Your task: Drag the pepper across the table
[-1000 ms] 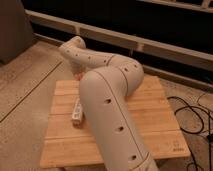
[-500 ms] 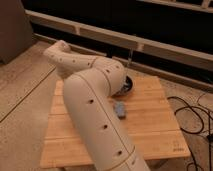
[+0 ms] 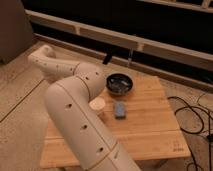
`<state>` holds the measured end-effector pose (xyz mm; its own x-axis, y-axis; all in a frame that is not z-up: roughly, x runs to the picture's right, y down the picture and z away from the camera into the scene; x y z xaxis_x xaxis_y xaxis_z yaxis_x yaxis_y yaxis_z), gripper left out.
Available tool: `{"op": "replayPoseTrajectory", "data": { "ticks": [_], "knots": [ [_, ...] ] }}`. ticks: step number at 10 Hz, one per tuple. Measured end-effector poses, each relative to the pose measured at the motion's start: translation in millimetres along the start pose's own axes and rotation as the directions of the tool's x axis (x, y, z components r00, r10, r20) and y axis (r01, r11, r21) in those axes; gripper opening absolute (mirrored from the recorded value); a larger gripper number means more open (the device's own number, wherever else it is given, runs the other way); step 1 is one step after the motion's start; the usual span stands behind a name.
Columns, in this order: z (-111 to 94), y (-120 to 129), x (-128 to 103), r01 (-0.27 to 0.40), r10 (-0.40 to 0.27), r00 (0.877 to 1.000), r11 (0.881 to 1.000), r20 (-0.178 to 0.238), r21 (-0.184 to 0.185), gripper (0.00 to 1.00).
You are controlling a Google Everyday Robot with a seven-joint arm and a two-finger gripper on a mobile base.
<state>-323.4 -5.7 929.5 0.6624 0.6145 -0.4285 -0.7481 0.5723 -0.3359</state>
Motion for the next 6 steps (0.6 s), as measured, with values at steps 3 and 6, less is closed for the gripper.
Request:
{"op": "replayPoseTrajectory", "data": {
  "ticks": [3, 6],
  "knots": [
    [-1.7, 21.0, -13.0, 0.054, -0.054, 0.999, 0.998, 0.004, -0.006, 0.00],
    [-1.4, 17.9, -11.7, 0.051, -0.051, 0.999, 0.999, 0.002, -0.004, 0.23]
  ]
}}
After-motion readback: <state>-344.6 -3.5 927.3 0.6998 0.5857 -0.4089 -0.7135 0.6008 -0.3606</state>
